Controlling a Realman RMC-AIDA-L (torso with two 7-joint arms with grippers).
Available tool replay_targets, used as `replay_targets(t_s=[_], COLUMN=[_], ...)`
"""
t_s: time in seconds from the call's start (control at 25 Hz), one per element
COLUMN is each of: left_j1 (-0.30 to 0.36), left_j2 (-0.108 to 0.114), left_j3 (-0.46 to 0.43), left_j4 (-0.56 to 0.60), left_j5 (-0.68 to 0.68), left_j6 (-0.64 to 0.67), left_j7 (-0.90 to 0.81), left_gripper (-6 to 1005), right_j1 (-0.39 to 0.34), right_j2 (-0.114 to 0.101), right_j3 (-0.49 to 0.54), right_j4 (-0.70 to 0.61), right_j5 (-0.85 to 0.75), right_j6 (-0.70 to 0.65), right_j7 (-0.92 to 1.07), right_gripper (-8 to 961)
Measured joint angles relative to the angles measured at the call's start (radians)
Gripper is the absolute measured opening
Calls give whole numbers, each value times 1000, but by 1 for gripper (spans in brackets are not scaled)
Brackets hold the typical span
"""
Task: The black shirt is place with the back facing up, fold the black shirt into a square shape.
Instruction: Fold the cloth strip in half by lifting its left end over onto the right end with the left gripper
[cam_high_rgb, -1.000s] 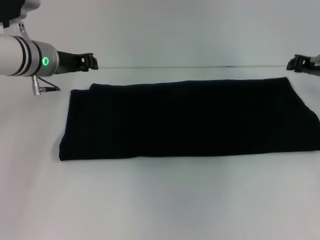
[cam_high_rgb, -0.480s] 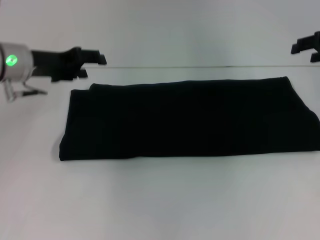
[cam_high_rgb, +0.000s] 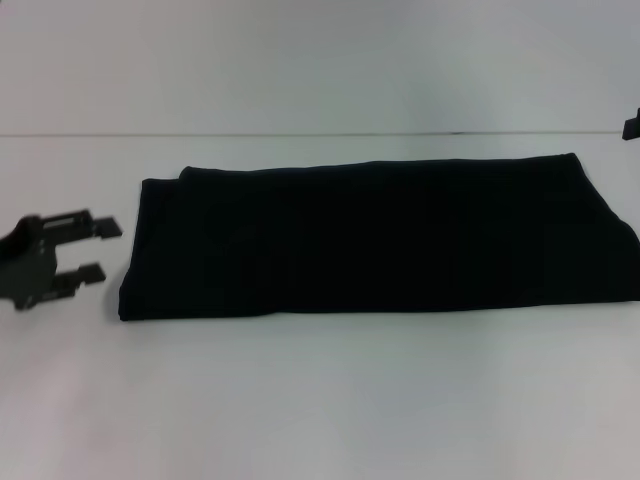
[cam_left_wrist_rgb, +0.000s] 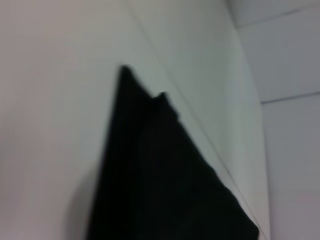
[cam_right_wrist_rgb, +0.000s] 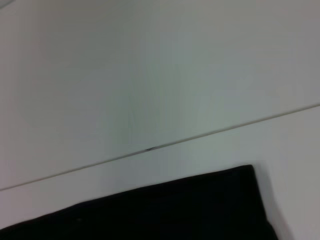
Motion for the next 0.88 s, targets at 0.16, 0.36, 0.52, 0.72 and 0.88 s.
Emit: replay_targets(t_s=[0.16, 0.36, 0.52, 0.72, 0.88], left_j1=[34, 38, 27, 12, 4], left_j2=[-13, -17, -18, -19, -19], left_j3=[-33, -31, -23, -20, -21], left_j4=[-23, -96, -164, -200, -215], left_j5=[26, 44, 50, 50, 51], left_j6=[-28, -93, -148, -170, -188], left_j7=[-21, -29, -32, -39, -54], left_gripper=[736, 736, 737, 737, 737], right_j1=[-1, 2, 1, -1, -2], right_j2=[7, 11, 12, 12, 12], right_j3=[1, -3, 1, -3, -6], right_j4=[2, 0, 0, -1, -2], right_j5=[-1, -2, -2, -2, -2], right_j6=[4, 4, 4, 9, 10], right_j7=[-7, -8, -9, -11, -11], right_gripper=[675, 674, 674, 674, 674])
